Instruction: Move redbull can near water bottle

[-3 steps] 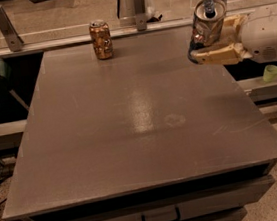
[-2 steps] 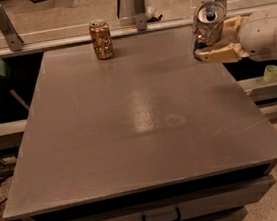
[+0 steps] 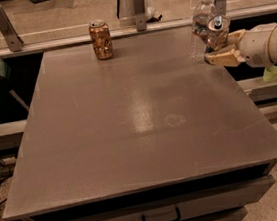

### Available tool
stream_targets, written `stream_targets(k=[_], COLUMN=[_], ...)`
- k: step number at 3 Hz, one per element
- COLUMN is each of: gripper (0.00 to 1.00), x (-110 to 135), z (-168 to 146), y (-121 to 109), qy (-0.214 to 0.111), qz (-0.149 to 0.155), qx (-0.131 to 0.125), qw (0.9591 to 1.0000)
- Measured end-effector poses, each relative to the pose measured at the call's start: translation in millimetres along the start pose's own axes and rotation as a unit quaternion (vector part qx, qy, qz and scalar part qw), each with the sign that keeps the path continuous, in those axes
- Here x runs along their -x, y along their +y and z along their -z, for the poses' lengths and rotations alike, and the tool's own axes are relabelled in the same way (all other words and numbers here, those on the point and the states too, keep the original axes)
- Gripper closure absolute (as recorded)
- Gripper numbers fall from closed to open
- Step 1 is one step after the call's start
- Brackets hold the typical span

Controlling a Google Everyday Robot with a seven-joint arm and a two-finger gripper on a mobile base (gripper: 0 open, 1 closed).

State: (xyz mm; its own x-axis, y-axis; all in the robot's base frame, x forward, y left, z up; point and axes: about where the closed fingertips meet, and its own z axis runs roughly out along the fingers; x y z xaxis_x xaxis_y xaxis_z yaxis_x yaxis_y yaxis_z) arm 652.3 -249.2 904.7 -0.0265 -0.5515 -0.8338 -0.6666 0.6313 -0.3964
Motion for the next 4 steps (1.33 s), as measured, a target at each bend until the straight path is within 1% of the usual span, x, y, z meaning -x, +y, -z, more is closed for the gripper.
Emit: stream_targets(k=[1, 2, 3, 4], gripper=[1.00, 0.84, 0.59, 0.36], x=[-30.1, -49.0, -60.0, -63.9], z=[-7.7, -11.9, -18.5, -27.5], y=[-16.4, -25.8, -30.7, -31.3], qy=[0.019, 0.034, 0.039, 0.041], qz=[-0.027, -0.045, -0.061, -0.071], qx=[-0.020, -0.031, -0.033, -0.029], qw=[0.9992, 0.9979, 0.9968, 0.9962])
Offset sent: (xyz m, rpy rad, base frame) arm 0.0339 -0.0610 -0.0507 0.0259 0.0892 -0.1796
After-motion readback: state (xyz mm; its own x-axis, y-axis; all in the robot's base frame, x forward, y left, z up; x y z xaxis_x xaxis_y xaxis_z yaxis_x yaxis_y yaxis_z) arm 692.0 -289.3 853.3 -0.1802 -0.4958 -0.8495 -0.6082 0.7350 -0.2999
